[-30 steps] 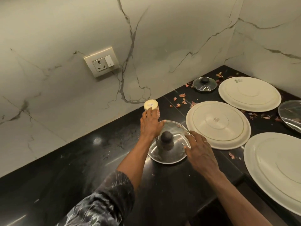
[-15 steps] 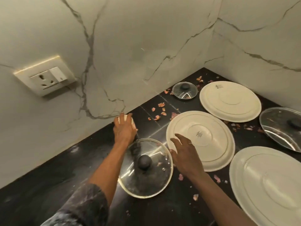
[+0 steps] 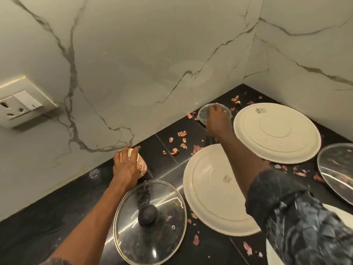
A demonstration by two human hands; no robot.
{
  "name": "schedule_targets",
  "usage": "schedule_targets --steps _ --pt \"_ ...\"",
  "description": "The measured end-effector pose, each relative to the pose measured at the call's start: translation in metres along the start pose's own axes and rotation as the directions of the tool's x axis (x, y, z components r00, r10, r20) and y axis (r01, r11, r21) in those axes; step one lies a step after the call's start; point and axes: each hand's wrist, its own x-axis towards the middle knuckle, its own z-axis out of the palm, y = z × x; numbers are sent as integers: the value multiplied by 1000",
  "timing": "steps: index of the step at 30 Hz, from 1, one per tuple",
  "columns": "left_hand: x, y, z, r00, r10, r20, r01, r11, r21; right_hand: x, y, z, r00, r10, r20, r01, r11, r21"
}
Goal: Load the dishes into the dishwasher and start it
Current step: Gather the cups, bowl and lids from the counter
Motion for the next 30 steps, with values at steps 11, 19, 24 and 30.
schedule_targets --steps 11,19,24,30 --pt "-3 4 -8 999 1 37 1 999 -37 60 35 33 992 -52 114 62 994 -85" --pt "-3 4 -9 997 -26 67 28 999 -34 35 11 25 996 -70 48 67 996 53" --pt "-8 8 -15 1000 -24 12 25 991 -132 -29 -16 1 991 -115 -65 128 958 256" --pt "-35 26 -35 976 -58 -208 -32 913 -408 -140 -17 -37 977 31 -211 74 879 472"
